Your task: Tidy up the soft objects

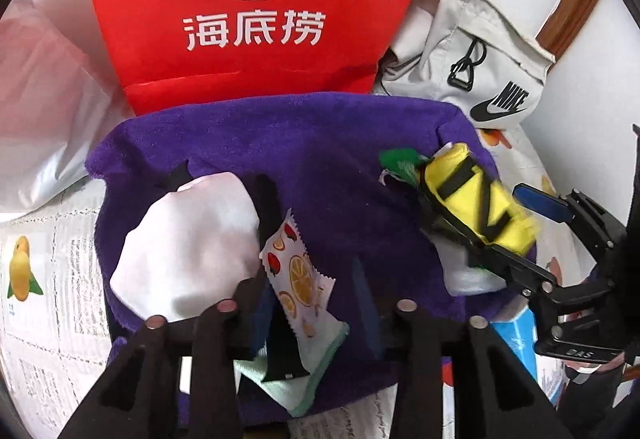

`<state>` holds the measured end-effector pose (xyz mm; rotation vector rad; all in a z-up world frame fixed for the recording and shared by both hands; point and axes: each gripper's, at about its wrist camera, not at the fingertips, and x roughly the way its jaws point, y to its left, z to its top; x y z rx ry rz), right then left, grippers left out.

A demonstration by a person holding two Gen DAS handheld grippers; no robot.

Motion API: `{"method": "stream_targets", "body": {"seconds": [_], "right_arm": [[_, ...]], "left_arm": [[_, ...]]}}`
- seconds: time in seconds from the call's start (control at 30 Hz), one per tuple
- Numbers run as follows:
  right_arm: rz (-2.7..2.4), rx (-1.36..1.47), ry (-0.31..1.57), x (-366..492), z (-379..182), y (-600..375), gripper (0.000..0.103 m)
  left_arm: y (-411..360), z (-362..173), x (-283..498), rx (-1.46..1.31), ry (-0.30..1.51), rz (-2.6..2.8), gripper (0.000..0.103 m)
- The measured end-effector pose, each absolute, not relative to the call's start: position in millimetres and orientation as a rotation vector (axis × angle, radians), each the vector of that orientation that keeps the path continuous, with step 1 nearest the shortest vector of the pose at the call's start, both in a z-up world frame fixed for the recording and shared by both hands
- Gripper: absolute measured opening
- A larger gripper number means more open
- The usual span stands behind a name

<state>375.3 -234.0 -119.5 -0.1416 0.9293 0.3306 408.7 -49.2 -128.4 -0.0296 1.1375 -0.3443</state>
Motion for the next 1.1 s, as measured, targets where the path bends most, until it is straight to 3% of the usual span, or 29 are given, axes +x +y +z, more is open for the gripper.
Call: {"method": "stream_targets", "body": {"seconds": [0.07, 0.23, 0.67, 1.0, 1.1], "right_arm": [[0.316, -0.139, 0.927, 373, -117, -235, 0.078], [0.296, -0.118, 0.913, 361, -106, -239, 0.078], [0.232, -0.1, 0.808, 282, -51, -231, 0.085], [0.249, -0.006, 0.787, 210, -12, -228, 0.086], [0.221, -0.005, 0.768, 182, -4, -227, 0.086]], "left_arm": [[-48, -124, 404, -0.011, 1.129, -0.326, 0.048], [-44, -110, 386, 0.02, 1.096, -0.299, 0.05], [-26, -62, 302, 0.033, 0.995, -0.219, 0.071], [-13, -14, 214, -0.026, 0.881, -0.15, 0.076], [-13, -3, 188, -0.029, 0.843, -0.126, 0.083]]}}
